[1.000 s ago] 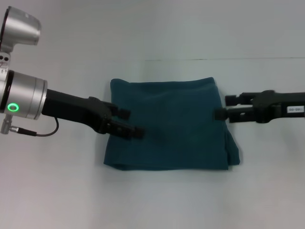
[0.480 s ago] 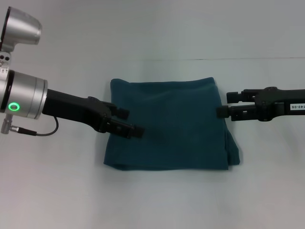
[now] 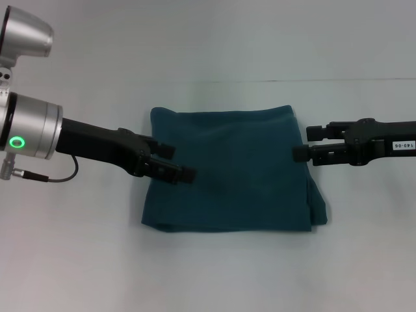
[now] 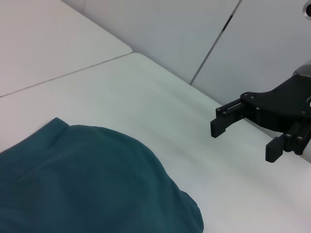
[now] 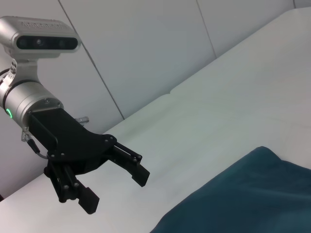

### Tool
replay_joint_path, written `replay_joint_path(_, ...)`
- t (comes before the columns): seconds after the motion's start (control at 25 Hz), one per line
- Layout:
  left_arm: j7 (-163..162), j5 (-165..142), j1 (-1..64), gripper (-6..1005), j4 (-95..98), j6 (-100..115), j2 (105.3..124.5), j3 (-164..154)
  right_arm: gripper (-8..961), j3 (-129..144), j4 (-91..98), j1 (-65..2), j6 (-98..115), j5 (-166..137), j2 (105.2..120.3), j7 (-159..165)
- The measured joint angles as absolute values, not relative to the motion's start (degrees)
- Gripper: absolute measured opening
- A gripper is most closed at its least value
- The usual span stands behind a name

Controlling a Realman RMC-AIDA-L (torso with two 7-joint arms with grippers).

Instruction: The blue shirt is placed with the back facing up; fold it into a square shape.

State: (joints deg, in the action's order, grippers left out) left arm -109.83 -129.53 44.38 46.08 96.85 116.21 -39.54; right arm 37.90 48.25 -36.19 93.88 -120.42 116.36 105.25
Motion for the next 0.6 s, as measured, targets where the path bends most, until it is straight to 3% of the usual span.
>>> replay_joint_path(0.6,-109.9,-129.5,44.5,947,46.2,96.9,116.19,-39.7,866,37.9,48.3,-36.1,93.9,-120.4,116.37,105.2)
